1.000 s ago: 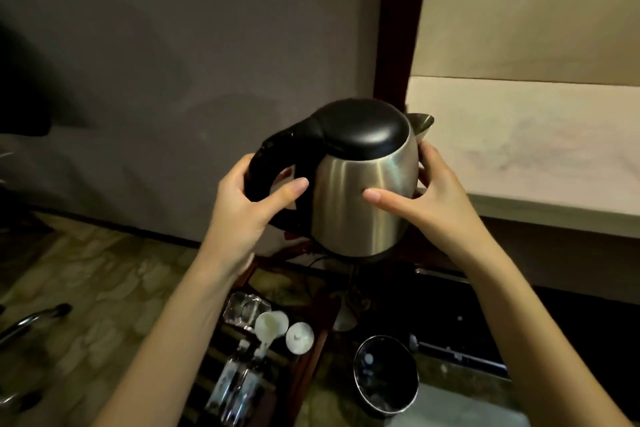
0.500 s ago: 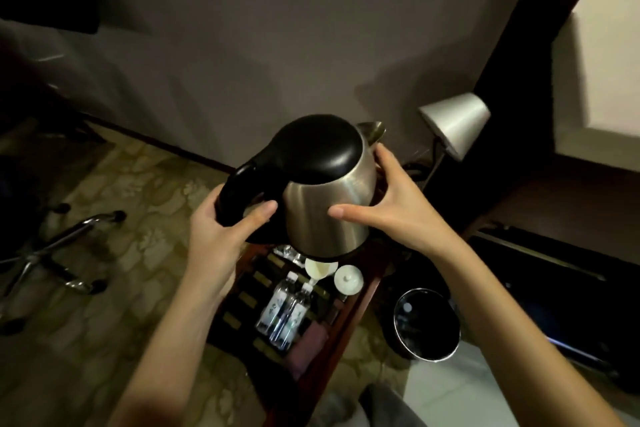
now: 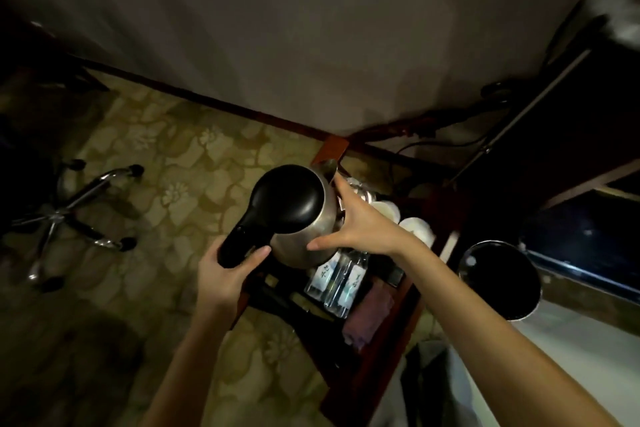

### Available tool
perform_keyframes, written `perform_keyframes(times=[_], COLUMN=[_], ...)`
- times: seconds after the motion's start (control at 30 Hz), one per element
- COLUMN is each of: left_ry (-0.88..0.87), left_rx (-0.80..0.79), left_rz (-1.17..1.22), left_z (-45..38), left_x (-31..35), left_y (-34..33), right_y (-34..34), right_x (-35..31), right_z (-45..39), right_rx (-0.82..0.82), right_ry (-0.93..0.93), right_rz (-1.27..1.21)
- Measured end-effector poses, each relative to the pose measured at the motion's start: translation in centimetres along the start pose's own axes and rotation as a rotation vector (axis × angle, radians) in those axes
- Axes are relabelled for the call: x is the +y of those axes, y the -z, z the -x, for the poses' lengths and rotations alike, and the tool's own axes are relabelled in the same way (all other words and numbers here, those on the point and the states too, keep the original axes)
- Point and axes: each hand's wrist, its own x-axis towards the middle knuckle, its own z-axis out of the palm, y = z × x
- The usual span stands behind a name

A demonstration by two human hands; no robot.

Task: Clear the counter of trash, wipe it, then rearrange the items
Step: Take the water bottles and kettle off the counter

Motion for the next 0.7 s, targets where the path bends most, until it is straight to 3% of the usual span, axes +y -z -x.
perform_keyframes(times=[0.17,0.37,0.7], left_ry=[0.065,0.137,0.198], left_rx=[0.024,0.049,-0.022], left_rz=[-0.126,-0.09,-0.375], left_z=[-2.4,-3.5,-3.8], left_x=[-8.6,-16.1,-20.4], left_y=[2.2,3.4,2.1], right_y=[-3.9,-7.2,-8.5], right_x=[6.7,12.7,16.2], right_z=[-4.2,-7.9,-8.4], right_rx=[-0.076,-0.122,-0.109], right_ry=[-0.054,-0.098,-0.063], right_rz=[-0.009,0.031,0.104])
